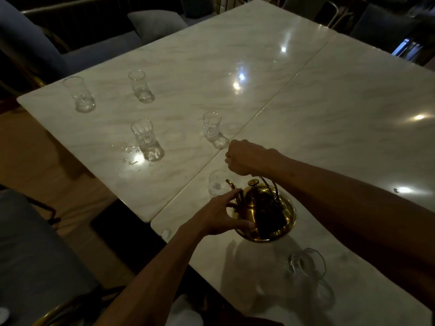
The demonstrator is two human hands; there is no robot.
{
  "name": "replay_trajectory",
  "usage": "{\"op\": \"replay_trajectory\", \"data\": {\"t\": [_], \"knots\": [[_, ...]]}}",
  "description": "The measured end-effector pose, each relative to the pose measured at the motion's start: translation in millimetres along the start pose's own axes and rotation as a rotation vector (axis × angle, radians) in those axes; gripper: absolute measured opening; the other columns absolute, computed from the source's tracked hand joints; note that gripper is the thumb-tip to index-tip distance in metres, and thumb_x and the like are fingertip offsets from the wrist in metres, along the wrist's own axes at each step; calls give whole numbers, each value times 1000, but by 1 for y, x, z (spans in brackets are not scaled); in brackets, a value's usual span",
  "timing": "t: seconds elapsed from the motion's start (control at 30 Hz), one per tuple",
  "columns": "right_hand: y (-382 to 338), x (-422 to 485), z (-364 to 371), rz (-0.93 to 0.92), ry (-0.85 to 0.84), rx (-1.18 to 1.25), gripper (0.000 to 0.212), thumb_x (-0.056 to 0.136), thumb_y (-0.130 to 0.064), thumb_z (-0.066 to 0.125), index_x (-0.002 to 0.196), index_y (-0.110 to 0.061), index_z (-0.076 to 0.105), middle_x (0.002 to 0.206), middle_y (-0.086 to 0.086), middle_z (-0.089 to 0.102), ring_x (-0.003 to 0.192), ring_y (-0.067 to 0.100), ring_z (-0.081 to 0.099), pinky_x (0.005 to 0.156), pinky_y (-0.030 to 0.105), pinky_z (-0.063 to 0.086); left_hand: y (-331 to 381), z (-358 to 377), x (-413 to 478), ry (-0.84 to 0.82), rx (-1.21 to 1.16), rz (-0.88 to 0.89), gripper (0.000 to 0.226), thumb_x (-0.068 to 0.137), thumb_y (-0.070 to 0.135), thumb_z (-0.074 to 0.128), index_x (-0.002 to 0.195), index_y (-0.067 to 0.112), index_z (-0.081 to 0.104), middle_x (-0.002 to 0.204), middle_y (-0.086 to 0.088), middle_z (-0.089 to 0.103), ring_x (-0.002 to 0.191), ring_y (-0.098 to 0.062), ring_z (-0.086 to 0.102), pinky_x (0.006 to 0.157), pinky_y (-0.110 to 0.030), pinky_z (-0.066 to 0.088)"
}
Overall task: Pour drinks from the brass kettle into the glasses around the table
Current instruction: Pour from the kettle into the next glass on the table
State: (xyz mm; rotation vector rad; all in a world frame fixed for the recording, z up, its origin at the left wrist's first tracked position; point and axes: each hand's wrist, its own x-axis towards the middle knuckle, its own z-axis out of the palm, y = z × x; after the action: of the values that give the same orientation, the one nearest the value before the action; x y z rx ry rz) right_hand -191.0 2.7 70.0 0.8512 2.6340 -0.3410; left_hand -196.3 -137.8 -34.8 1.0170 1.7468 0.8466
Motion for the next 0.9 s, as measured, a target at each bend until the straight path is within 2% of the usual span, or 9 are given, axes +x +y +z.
{"op": "replay_trajectory", "data": {"t": [0.17, 0.3, 0.43, 0.53, 0.6, 0.7, 0.73, 0.83, 0.9], "knots": [[6, -12, -13, -15, 57, 40, 33, 95, -25, 54, 121, -6, 51, 93, 7, 59, 78, 21, 63, 67, 34, 53, 15, 0, -4, 17, 37, 27, 99, 72, 42, 82, 152, 29, 24, 151, 2, 39, 132, -14, 43, 98, -30, 36], [9, -28, -23, -59, 107, 52, 32, 96, -28, 54, 119, -7, 52, 100, 8, 59, 80, 20, 56, 65, 32, 43, 23, 1, -10, 51, 74, 42, 101, 70, 47, 82, 152, 32, 24, 149, 3, 42, 131, -13, 44, 96, -29, 36], [16, -44, -19, -95, 190, 138, 25, 95, -23, 55, 110, -4, 59, 79, 1, 54, 66, 14, 54, 54, 24, 37, 27, 4, -16, 81, 147, 43, 107, 64, 54, 83, 151, 34, 23, 148, 0, 43, 131, -18, 45, 105, -43, 41], [23, -57, -10, -110, 247, 189, 21, 95, -20, 54, 102, -3, 65, 72, 2, 57, 58, 11, 54, 48, 22, 36, 27, 10, -20, 97, 212, 57, 105, 64, 52, 83, 149, 34, 26, 146, 0, 46, 129, -18, 47, 102, -38, 41], [24, -69, -5, -125, 274, 180, 23, 97, -19, 51, 100, -2, 66, 78, 7, 63, 61, 14, 57, 49, 22, 38, 27, 14, -23, 111, 231, 81, 99, 66, 46, 84, 147, 34, 29, 143, 0, 49, 127, -18, 47, 97, -31, 39], [27, -85, 6, -170, 317, 151, 26, 100, -18, 45, 109, -4, 65, 98, 13, 68, 79, 22, 64, 68, 30, 53, 25, 19, -29, 130, 238, 111, 94, 68, 37, 85, 145, 36, 31, 140, 3, 51, 126, -17, 48, 95, -28, 38], [28, -89, 9, -177, 344, 169, 27, 101, -18, 44, 113, -5, 64, 102, 13, 68, 83, 25, 65, 71, 32, 54, 25, 20, -31, 133, 237, 114, 94, 69, 35, 85, 145, 36, 30, 140, 3, 51, 126, -17, 48, 96, -29, 39], [32, -101, 16, -166, 419, 297, 30, 102, -22, 42, 120, -9, 61, 102, 14, 69, 85, 26, 66, 67, 29, 48, 26, 23, -35, 146, 264, 132, 94, 71, 30, 84, 146, 34, 28, 141, 2, 50, 128, -19, 48, 102, -36, 43], [34, -108, 15, -179, 450, 349, 31, 102, -24, 42, 123, -9, 60, 102, 16, 70, 85, 27, 67, 70, 30, 52, 29, 23, -36, 163, 294, 145, 95, 71, 30, 84, 146, 35, 27, 141, 1, 50, 128, -21, 49, 103, -40, 44]]}}
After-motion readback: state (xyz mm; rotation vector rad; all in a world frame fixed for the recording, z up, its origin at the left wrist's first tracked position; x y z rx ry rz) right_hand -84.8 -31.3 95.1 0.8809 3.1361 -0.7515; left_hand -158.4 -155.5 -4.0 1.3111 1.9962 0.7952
